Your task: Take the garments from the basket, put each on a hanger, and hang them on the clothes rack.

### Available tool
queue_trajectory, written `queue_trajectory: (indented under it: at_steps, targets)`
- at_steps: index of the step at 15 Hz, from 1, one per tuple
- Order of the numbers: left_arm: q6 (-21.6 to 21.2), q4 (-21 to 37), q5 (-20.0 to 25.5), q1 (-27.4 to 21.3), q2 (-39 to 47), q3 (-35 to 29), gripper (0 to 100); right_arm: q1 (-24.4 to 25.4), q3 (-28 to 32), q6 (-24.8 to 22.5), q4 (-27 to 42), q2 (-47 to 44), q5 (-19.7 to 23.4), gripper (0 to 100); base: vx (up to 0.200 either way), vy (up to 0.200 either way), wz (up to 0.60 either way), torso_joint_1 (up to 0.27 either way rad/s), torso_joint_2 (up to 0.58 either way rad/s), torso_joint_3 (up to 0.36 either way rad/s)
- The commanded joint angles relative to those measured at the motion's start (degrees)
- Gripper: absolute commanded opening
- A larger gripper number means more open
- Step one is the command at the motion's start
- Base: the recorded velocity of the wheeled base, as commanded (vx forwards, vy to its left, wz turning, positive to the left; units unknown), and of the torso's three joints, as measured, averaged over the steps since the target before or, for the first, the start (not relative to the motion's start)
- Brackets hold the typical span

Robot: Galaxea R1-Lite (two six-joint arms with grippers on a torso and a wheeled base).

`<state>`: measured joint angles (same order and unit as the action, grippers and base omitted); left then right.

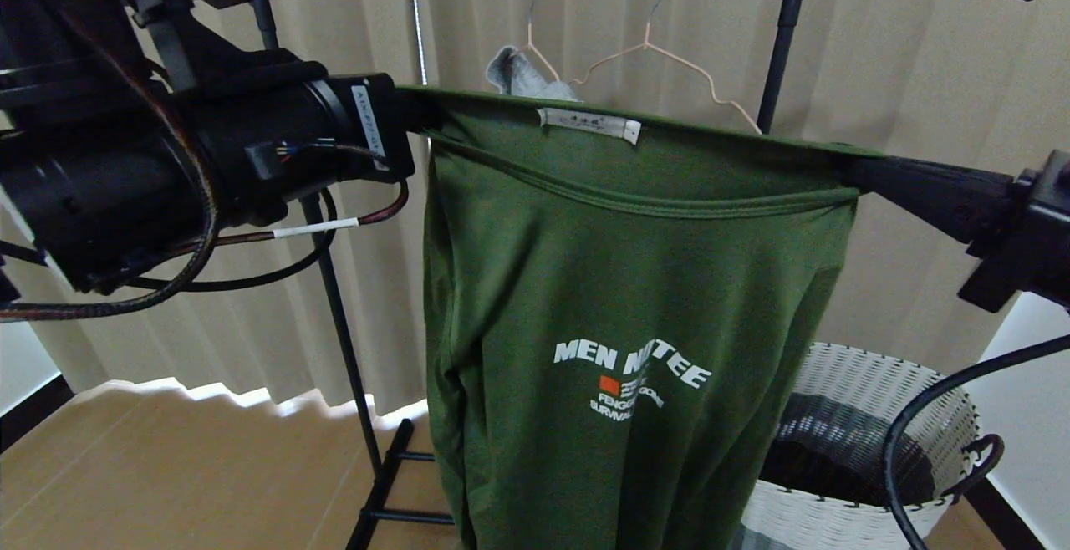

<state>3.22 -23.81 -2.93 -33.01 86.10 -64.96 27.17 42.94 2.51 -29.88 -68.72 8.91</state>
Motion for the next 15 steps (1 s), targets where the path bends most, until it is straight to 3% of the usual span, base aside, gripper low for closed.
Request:
queue_trajectory:
  at_steps: [1,4,10,13,15]
  targets:
    - [0.0,0.0,0.0,1.2,5.0,-3.8,0,1.7,-1.4,0.1,0.3,5.2,2.2,0,0.000,0.000,0.00,0.000,0.00,0.000]
    - [0.1,0.0,0.0,1.2,7.8,-6.8,0,5.1,-2.6,0.3,0.3,6.8,2.5,0,0.000,0.000,0.00,0.000,0.00,0.000]
    - [0.2,0.2,-0.1,1.1,9.3,-7.6,0,5.0,-3.7,0.1,0.3,6.0,2.2,0,0.000,0.000,0.00,0.000,0.00,0.000]
    - [0.0,2.4,-0.2,1.6,8.2,-7.3,0,-1.7,0.0,-0.7,0.1,-0.3,2.1,0,0.000,0.000,0.00,0.000,0.00,0.000]
    - [0.0,10.5,0.1,1.8,2.6,-6.9,0,-3.4,2.5,-0.6,-0.5,-3.4,2.1,0,0.000,0.000,0.00,0.000,0.00,0.000]
